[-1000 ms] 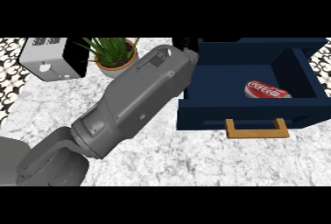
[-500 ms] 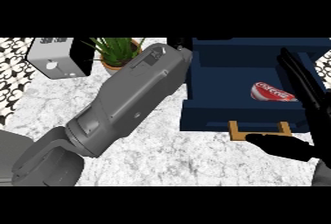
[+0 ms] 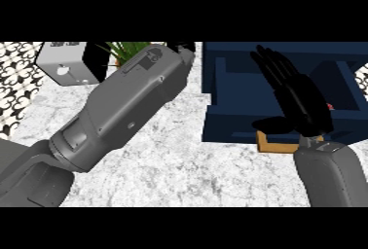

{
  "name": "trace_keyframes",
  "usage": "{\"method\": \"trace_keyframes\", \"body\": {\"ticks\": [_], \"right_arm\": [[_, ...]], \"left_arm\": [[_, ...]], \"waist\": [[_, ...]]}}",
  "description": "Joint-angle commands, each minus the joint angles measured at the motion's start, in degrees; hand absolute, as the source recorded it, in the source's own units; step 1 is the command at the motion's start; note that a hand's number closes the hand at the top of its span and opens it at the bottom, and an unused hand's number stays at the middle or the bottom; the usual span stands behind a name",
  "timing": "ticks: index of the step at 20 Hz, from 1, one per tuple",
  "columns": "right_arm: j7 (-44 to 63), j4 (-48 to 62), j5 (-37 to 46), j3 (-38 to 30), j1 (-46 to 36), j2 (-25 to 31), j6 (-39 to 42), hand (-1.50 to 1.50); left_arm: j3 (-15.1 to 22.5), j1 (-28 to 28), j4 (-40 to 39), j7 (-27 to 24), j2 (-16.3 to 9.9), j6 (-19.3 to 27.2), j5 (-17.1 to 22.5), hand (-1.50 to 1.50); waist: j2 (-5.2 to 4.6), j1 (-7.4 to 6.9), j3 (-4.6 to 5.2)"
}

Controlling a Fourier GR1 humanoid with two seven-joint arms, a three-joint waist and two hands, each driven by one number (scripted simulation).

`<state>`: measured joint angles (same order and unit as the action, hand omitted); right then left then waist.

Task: Pick up the can, place it into the drawer and close the drawer

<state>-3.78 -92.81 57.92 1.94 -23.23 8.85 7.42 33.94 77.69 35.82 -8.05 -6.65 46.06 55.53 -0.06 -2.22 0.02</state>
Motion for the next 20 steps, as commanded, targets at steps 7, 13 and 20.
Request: {"method": "trace_keyframes", "body": {"ticks": [7, 13, 20], "right_arm": [[0.1, 28.6, 11.8, 0.8, -11.2, -3.5, -16.2, -1.5], [-4.0, 45.5, 13.0, -4.1, -18.9, 0.1, -24.4, -1.5], [-4.7, 56.8, 14.9, -6.5, -22.0, -1.1, -36.5, -1.5]], "left_arm": [[0.7, -5.6, 10.5, 4.3, -7.1, 2.0, -3.7, -1.5], [-0.2, -9.1, 14.9, 6.5, -11.5, 0.1, -4.8, -1.5], [-0.8, -8.5, 18.8, 10.7, -13.2, 2.7, -6.1, -1.5]], "waist": [[-0.12, -0.47, -0.04], [-0.51, -0.62, -0.07], [-0.74, -0.55, -0.13]]}}
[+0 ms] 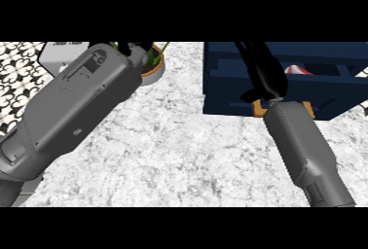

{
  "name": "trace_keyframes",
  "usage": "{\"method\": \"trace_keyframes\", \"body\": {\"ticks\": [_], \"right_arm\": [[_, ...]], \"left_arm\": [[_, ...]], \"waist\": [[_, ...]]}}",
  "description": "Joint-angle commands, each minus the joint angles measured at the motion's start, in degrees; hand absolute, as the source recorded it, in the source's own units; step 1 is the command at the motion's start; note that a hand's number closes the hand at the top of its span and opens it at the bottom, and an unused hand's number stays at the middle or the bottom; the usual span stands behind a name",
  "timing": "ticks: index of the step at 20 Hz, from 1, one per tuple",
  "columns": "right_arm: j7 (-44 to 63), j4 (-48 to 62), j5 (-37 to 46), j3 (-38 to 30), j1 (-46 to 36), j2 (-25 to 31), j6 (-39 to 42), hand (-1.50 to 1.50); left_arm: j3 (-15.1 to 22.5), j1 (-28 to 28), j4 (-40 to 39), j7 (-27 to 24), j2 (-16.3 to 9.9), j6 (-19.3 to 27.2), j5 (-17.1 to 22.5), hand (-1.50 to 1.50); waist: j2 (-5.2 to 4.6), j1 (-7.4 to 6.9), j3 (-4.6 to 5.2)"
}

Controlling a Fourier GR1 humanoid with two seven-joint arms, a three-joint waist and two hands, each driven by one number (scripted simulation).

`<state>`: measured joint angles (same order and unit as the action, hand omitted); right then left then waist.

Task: Pick up the can, place it into the drawer and close the drawer

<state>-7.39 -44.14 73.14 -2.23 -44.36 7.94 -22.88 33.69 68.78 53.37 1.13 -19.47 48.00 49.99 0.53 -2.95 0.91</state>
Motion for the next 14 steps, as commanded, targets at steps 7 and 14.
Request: {"method": "trace_keyframes", "body": {"ticks": [7, 14], "right_arm": [[0.0, 17.8, 0.5, -5.4, -8.2, -0.2, -12.5, -1.5], [1.8, 25.7, 2.0, -7.4, -15.9, 1.8, -16.7, -1.5]], "left_arm": [[-0.9, -3.0, 5.4, 3.2, -3.1, -0.7, -1.3, -1.5], [-0.2, -3.5, 9.7, 5.9, -4.3, -0.3, -2.6, -1.5]], "waist": [[-1.69, -1.3, -1.03], [-2.13, -2.33, -1.05]]}}
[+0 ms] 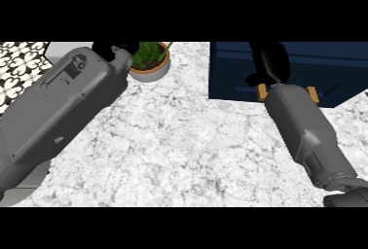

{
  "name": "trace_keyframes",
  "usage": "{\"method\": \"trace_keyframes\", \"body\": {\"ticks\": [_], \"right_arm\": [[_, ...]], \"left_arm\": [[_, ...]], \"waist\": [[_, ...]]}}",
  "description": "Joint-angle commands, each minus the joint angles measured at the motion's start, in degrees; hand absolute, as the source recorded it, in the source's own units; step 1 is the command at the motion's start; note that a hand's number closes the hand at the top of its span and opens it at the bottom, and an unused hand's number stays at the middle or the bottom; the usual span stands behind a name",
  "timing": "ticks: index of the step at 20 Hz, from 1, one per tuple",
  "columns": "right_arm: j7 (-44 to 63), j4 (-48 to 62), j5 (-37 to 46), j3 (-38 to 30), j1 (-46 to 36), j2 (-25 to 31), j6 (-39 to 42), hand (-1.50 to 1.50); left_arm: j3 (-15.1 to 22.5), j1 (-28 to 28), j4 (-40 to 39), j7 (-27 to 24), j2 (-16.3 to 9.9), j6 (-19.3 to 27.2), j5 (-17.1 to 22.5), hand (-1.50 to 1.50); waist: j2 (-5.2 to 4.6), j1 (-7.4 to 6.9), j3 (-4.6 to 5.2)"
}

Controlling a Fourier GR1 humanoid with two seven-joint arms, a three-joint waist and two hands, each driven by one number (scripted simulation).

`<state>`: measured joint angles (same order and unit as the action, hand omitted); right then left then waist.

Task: Pick up the can, place it into the drawer and close the drawer

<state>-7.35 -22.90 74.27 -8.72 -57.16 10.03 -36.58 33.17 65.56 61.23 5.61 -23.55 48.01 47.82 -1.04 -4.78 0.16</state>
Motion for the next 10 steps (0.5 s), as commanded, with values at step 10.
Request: {"method": "trace_keyframes", "body": {"ticks": [10], "right_arm": [[3.2, 9.8, 1.2, -2.2, -9.3, 2.8, -3.4, -1.5]], "left_arm": [[-1.2, -2.8, 6.5, 2.8, -4.0, -0.4, -1.5, -1.5]], "waist": [[-0.69, -1.34, -0.26]]}}
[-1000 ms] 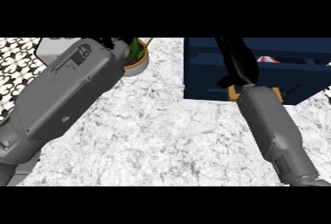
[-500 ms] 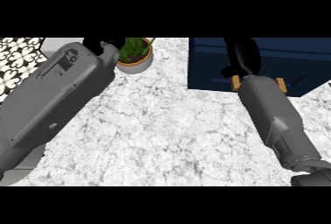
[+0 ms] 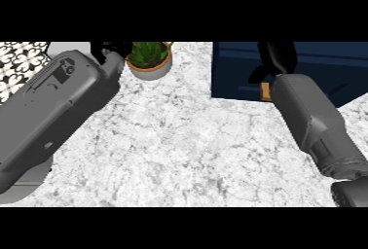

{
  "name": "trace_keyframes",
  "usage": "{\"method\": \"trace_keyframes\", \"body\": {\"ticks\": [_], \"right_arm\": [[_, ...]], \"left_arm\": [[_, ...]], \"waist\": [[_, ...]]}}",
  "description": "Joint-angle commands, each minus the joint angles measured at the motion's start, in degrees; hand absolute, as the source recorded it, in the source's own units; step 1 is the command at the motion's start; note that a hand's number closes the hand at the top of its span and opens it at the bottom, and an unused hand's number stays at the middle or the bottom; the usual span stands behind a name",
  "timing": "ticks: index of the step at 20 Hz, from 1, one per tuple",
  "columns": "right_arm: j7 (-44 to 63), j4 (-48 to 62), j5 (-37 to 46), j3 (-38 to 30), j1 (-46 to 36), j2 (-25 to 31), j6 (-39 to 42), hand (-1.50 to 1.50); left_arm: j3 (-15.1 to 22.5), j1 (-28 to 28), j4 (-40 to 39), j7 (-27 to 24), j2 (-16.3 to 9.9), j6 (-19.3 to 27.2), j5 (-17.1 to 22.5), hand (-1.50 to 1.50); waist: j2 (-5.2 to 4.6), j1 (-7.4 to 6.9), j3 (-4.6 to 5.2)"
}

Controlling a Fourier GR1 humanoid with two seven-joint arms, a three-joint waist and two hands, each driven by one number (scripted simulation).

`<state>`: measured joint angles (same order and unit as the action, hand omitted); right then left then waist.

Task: Pick up the can, place it into the drawer and close the drawer

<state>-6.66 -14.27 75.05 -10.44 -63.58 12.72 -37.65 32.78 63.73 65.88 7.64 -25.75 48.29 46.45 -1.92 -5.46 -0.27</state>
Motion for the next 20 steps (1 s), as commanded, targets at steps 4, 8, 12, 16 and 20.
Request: {"method": "trace_keyframes", "body": {"ticks": [4, 8, 12, 16, 20], "right_arm": [[1.3, 2.5, -0.9, -2.0, -5.0, 2.1, 0.1, -1.5], [-9.3, 2.7, -8.2, -7.4, -7.4, 0.3, 7.5, -1.5], [-11.7, 2.9, -17.4, -16.2, -7.2, -2.7, 10.8, -1.5], [-15.0, 2.1, -23.9, -22.5, -9.5, -2.2, 15.0, -1.5], [-17.3, 3.0, -25.0, -23.8, -9.2, -0.2, 17.4, -1.5]], "left_arm": [[0.6, -1.8, 4.6, 1.0, -0.7, 0.7, -0.9, -1.5], [0.1, -1.8, 4.3, 1.1, -0.6, 0.8, -1.1, -1.5], [-0.4, -0.8, 4.9, 3.4, -2.5, 0.4, -0.7, -1.5], [-0.6, -2.3, 4.5, 2.4, -2.5, -0.5, -1.0, -1.5], [0.0, -4.4, 8.1, 2.8, -3.2, -0.1, -1.4, -1.5]], "waist": [[-0.18, -1.82, 0.1], [-0.13, -1.1, -0.04], [0.11, -1.39, -0.24], [0.01, -0.48, -0.1], [0.12, -1.22, 0.06]]}}
